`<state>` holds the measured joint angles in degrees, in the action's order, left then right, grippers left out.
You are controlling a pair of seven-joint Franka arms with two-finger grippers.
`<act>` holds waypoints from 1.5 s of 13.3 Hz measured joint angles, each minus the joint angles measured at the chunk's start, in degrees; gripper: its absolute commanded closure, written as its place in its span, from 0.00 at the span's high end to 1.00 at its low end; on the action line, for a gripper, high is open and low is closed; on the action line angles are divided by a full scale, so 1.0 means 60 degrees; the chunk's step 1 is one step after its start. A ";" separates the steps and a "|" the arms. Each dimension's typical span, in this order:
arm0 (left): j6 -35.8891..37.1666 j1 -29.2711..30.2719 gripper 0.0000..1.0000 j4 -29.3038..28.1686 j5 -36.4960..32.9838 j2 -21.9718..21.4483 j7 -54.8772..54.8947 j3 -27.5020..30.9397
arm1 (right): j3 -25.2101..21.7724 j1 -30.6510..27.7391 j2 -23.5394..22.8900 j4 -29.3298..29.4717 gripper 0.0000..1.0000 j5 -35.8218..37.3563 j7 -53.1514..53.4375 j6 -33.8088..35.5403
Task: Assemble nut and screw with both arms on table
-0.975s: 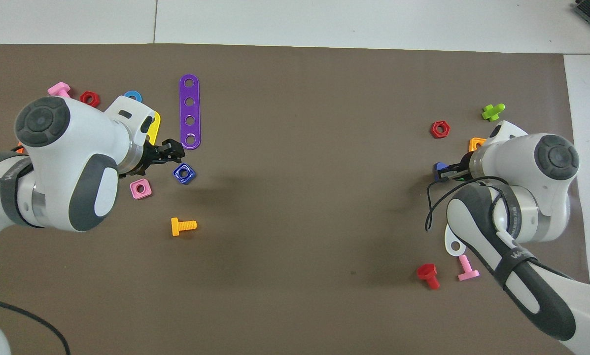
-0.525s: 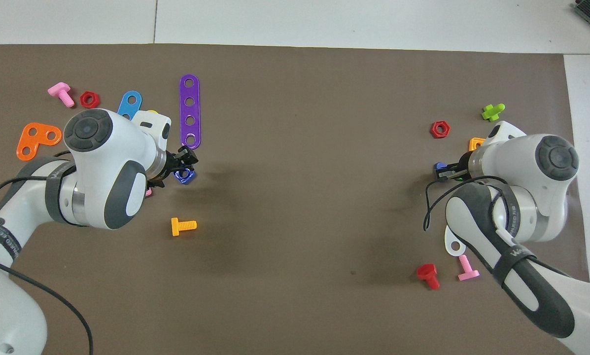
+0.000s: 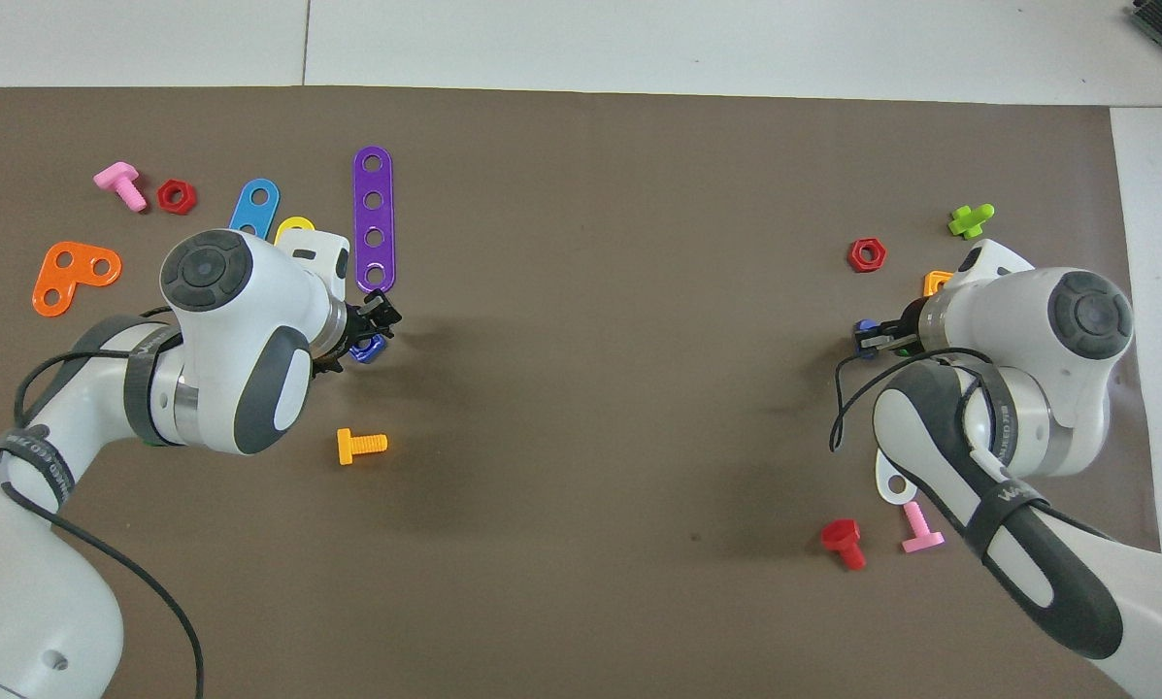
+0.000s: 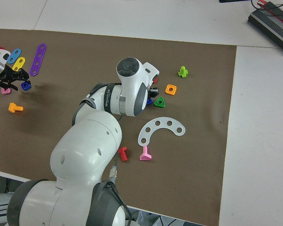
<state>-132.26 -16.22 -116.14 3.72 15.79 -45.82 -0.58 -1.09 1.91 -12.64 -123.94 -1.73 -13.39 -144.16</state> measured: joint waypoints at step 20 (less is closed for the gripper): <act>-0.0407 0.0000 0.48 -0.0213 0.0000 0.0229 -0.0033 0.0050 | 0.1062 0.3405 -0.0775 0.3663 0.00 0.0986 0.8446 0.1983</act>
<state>-134.70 -16.22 -117.42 3.72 17.17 -46.01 -0.28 5.28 22.34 -17.29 -101.96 4.19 37.29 -132.25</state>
